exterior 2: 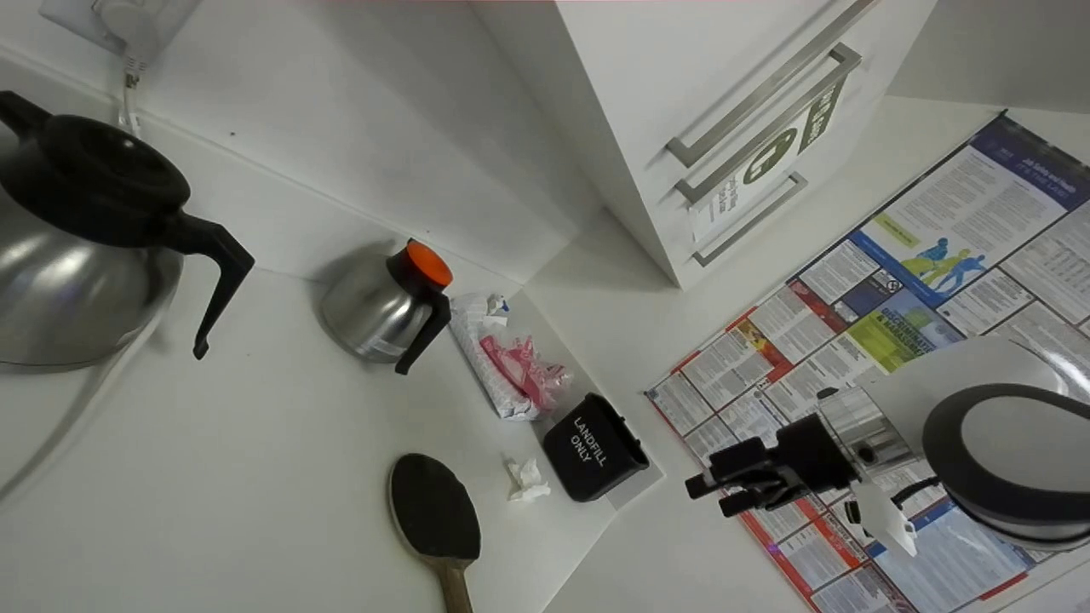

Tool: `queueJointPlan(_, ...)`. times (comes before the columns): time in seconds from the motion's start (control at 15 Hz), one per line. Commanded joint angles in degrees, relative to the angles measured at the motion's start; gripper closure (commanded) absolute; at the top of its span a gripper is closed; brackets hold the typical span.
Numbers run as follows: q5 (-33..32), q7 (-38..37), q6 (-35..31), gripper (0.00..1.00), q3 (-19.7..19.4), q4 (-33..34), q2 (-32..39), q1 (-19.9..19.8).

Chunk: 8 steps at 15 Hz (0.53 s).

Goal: Put the white crumpled paper in the black bin

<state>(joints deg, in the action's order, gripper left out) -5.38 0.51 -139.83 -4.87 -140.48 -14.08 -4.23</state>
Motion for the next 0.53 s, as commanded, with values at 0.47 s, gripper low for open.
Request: queueJointPlan(0.47,-4.20,-5.64,-11.51,0.00,-1.17,16.59,25.84,-2.17)
